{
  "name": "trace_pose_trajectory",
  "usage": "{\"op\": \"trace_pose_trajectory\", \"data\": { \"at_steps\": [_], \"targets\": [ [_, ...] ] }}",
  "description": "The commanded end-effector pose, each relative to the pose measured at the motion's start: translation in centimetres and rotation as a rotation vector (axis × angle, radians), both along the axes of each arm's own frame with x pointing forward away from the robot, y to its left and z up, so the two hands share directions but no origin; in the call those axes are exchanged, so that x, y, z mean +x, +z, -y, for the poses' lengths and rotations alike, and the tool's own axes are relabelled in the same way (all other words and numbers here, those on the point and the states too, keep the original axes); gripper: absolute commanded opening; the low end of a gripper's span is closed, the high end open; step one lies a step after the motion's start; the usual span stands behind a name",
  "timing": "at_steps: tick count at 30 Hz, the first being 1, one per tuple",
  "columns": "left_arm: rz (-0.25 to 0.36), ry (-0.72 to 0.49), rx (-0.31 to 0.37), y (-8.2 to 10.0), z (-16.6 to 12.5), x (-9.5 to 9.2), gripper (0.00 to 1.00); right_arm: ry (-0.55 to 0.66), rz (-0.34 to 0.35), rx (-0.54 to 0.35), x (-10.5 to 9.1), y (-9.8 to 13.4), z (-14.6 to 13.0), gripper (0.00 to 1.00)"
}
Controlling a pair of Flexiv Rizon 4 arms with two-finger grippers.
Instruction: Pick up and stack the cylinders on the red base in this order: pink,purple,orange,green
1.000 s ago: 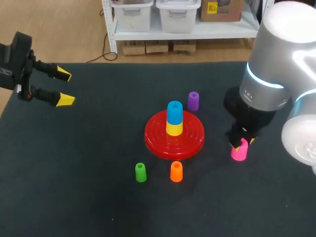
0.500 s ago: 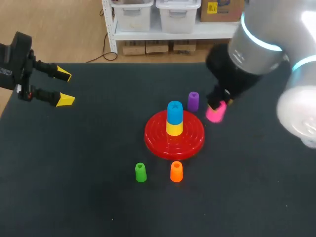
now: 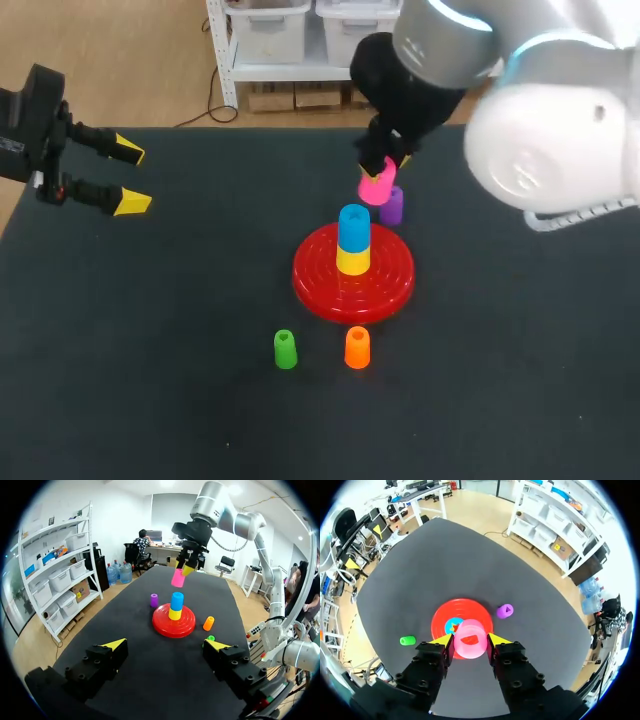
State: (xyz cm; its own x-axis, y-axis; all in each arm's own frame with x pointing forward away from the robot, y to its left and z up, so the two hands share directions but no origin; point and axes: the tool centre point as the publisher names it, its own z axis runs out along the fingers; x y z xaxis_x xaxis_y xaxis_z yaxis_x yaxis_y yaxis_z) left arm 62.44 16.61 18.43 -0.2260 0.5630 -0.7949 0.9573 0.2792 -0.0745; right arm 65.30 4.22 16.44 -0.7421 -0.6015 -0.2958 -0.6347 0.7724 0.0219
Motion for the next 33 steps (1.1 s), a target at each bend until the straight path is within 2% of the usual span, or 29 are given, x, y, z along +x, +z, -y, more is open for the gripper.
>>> {"op": "trace_pose_trajectory", "data": {
  "at_steps": [1, 6, 11, 33],
  "targets": [
    [0.003, 0.0, -0.002, -0.08, -0.04, -0.03, 1.0, 0.024, -0.031, -0.028, 0.3, -0.45, -1.15, 0.0],
    [0.003, 0.0, -0.002, -0.08, -0.04, -0.03, 1.0, 0.046, -0.023, -0.018, 0.1, -0.16, -2.0, 0.0],
    [0.003, 0.0, -0.002, -0.08, -0.04, -0.03, 1.0, 0.042, 0.023, 0.017, 0.14, 0.39, -1.69, 0.0],
    [0.003, 0.0, -0.002, -0.08, -0.04, -0.03, 1.0, 0.042, 0.023, 0.017, 0.14, 0.39, -1.69, 0.0]
  ]
}}
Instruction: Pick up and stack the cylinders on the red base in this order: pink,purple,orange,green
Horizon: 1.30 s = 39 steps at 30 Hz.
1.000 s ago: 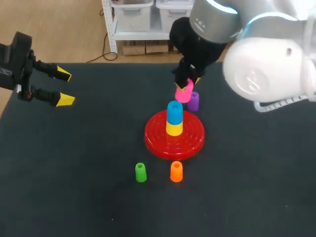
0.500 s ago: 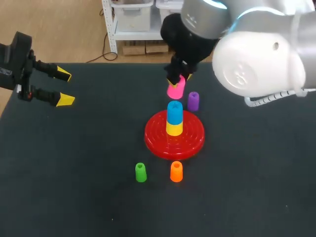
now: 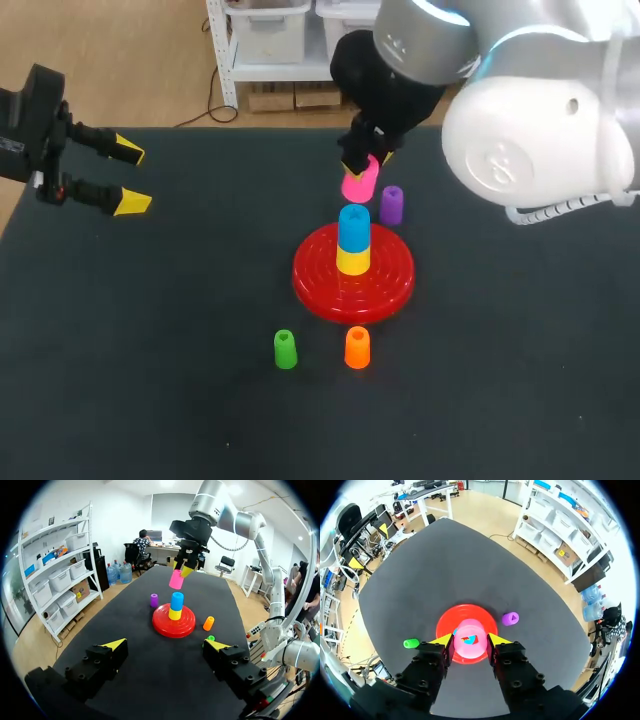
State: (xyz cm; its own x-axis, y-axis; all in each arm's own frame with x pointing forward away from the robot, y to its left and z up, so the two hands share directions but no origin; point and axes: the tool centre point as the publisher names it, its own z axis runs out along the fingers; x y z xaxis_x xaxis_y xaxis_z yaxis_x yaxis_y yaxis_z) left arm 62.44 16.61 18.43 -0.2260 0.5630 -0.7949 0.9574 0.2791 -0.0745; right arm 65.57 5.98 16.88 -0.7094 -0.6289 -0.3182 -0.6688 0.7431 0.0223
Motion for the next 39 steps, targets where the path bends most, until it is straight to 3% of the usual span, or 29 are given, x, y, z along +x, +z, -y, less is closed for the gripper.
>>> {"op": "trace_pose_trajectory", "data": {
  "at_steps": [1, 6, 13, 20, 39],
  "targets": [
    [0.003, 0.0, -0.002, -0.1, 0.0, 0.0, 1.0, -0.002, 0.005, 0.001, -0.1, -0.1, 0.1, 0.0],
    [0.003, 0.0, -0.002, -0.1, 0.0, 0.0, 1.0, 0.004, -0.065, -0.085, 0.1, -0.4, -0.5, 0.0],
    [0.003, 0.0, -0.002, -0.1, 0.0, 0.0, 1.0, 0.035, -0.121, -0.113, -0.5, -1.0, -1.3, 0.0],
    [0.003, 0.0, -0.002, -0.1, 0.0, 0.0, 1.0, 0.012, -0.193, -0.228, -0.2, -2.1, -1.3, 0.0],
    [0.003, 0.0, -0.002, -0.1, 0.0, 0.0, 1.0, 0.015, -0.226, -0.254, -0.3, -2.9, -1.7, 0.0]
  ]
}}
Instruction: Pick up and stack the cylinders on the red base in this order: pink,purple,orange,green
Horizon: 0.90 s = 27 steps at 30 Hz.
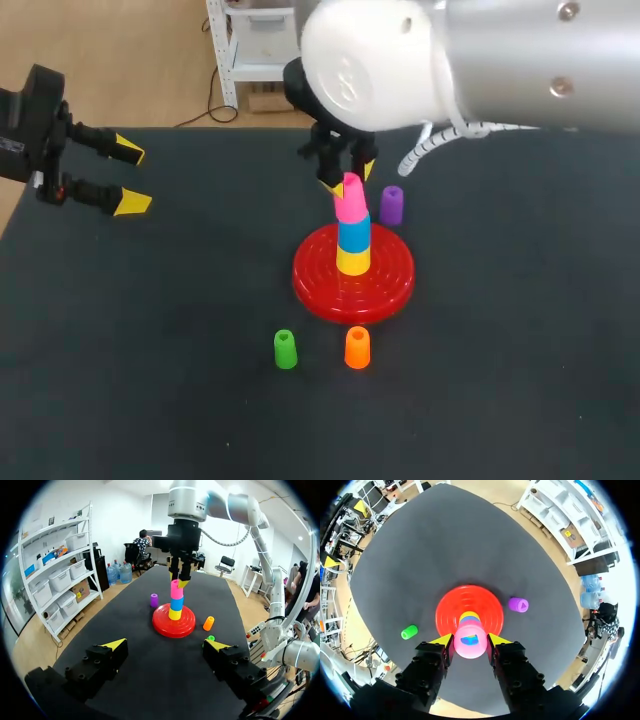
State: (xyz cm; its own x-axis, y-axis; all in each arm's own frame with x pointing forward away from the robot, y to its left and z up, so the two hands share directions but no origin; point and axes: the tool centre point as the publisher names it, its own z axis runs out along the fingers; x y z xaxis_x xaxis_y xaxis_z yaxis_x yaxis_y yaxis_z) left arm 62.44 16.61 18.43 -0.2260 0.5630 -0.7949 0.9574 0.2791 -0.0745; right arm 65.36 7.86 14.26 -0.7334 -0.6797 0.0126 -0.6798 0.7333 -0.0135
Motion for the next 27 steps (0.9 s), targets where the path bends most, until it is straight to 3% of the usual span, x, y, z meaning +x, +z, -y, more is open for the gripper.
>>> {"op": "trace_pose_trajectory", "data": {
  "at_steps": [1, 27],
  "targets": [
    [0.003, 0.0, -0.002, -0.1, 0.0, 0.0, 1.0, -0.003, -0.003, -0.002, -0.2, -0.4, 0.3, 0.0],
    [0.003, 0.0, -0.002, -0.1, 0.0, 0.0, 1.0, -0.034, -0.002, 0.031, -1.4, -1.9, 0.7, 0.0]
  ]
}}
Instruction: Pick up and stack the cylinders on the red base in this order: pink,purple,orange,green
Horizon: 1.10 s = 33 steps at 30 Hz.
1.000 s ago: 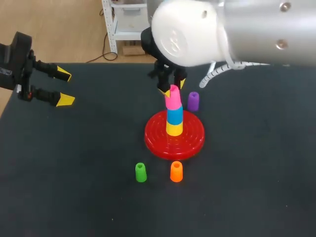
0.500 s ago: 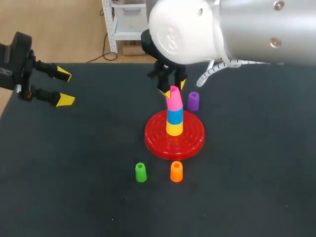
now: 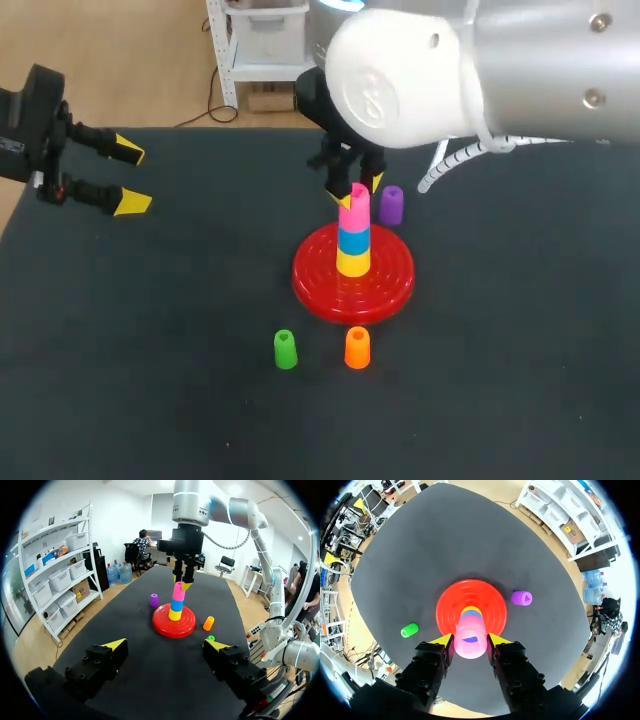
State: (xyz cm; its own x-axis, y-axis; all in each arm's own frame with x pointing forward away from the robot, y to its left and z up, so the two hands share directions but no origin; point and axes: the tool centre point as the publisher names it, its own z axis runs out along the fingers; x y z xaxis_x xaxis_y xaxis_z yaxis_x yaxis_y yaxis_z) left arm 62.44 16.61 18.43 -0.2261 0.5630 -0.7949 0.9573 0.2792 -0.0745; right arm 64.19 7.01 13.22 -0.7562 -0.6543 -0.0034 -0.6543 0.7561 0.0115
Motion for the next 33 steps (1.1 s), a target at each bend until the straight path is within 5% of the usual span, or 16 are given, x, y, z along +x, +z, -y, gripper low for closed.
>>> {"op": "trace_pose_trajectory", "data": {
  "at_steps": [1, 8, 9, 10, 11, 25, 33],
  "targets": [
    [0.003, 0.0, -0.002, -0.1, 0.0, 0.0, 1.0, 0.001, 0.001, 0.0, -0.2, -0.9, -0.2, 0.0],
    [0.003, 0.0, -0.002, -0.1, 0.0, 0.0, 1.0, -0.008, -0.002, -0.015, 0.2, -1.1, -0.3, 0.0],
    [0.003, 0.0, -0.002, -0.1, 0.0, 0.0, 1.0, -0.011, 0.007, -0.006, 0.3, -0.9, -0.3, 0.18],
    [0.003, 0.0, -0.002, -0.1, 0.0, 0.0, 1.0, -0.012, 0.023, 0.004, 0.3, -0.6, -0.3, 0.85],
    [0.003, 0.0, -0.002, -0.1, 0.0, 0.0, 1.0, -0.016, 0.031, 0.011, 0.4, -0.2, -0.2, 1.0],
    [0.003, 0.0, -0.002, -0.1, 0.0, 0.0, 1.0, 0.012, 0.12, 0.054, -0.1, 4.3, -0.5, 1.0],
    [0.003, 0.0, -0.002, -0.1, 0.0, 0.0, 1.0, -0.078, 0.114, 0.049, 1.2, 4.3, 0.8, 1.0]
  ]
}}
